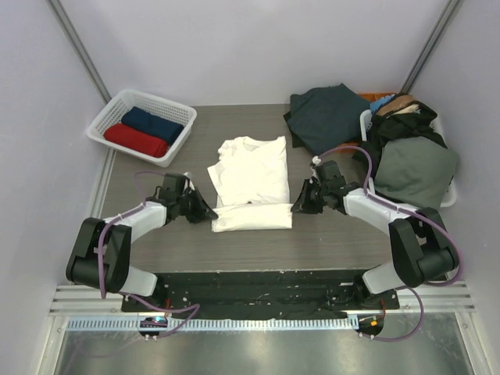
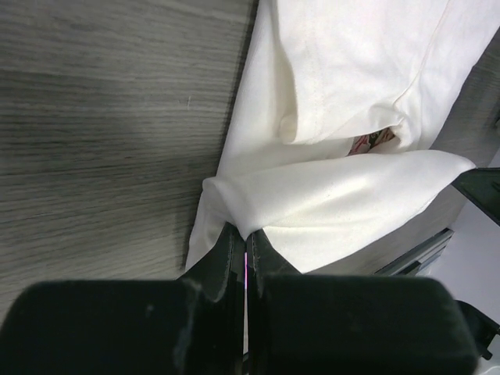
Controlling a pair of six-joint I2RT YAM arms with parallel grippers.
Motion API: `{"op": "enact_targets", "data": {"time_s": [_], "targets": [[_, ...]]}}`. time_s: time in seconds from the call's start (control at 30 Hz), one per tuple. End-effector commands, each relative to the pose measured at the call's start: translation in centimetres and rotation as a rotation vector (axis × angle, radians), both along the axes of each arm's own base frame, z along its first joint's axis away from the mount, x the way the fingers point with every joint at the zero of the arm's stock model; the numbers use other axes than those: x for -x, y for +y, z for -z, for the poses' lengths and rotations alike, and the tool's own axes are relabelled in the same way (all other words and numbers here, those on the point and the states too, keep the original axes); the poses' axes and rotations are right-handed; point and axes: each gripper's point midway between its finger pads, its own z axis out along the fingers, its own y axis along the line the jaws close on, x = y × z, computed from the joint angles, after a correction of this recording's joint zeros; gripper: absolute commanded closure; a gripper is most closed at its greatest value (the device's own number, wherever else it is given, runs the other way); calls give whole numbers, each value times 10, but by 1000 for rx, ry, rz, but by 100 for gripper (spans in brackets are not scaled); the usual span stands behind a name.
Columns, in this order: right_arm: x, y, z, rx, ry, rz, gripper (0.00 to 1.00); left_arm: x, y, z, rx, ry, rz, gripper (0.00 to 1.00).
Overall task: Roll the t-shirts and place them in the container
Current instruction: Roll the T-shirt to the center of the board.
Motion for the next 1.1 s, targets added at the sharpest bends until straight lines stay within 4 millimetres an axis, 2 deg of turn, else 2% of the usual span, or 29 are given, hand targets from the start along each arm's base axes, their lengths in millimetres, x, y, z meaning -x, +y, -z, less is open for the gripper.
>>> {"op": "enact_targets", "data": {"time_s": [0.0,0.1,0.23,0.3,0.33,0.37,0.43,0.47,0.57,0.6,0.67,0.7,0.77,0.8,0.83,0.93,0.97,1.0,1.03,1.07], "targets": [[-24,-10,-9,73,-49,34,99,-23,15,-13,-101,-48,-33,100],[-32,-10,-6,92,-46,37,99,-33,14,-15,-103,-59,-37,99],[-40,-10,8,120,-23,34,99,-41,12,-8,-106,-50,-33,96],[-43,-10,10,124,-28,37,98,-43,11,-2,-104,-37,-34,91],[-44,-10,11,125,-27,38,94,-44,10,-2,-100,-40,-32,88],[-45,-9,9,120,-38,37,78,-45,10,0,-99,-36,-32,82],[-47,-9,3,112,-58,38,68,-47,9,-4,-97,-49,-34,78],[-48,-8,-8,103,-87,34,59,-48,9,-6,-96,-57,-35,72],[-51,-10,-24,108,-128,32,53,-52,11,-27,-93,-117,-44,68],[-51,-10,-35,101,-152,34,53,-54,10,-41,-84,-155,-47,69],[-51,-12,-47,104,-172,33,53,-53,12,-53,-83,-177,-55,68],[-50,-11,-61,86,-208,31,53,-53,12,-68,-74,-216,-59,68],[-44,-7,-71,53,-228,16,53,-48,15,-81,-77,-239,-67,64],[-42,-5,-83,27,-254,15,54,-46,16,-86,-80,-252,-66,64],[-39,-4,-86,10,-263,6,55,-41,18,-99,-80,-285,-63,63],[-26,14,-98,-108,-271,-58,63,-31,17,-120,-61,-335,-39,64],[-26,25,-106,-176,-295,-89,66,-26,13,-122,-38,-339,-18,67],[-15,39,-112,-267,-279,-152,71,-20,5,-126,11,-334,18,67],[-5,48,-105,-337,-220,-155,83,-18,-5,-132,57,-356,50,69],[-8,63,-116,-407,-278,-194,87,-11,-13,-124,101,-325,59,72]]}}
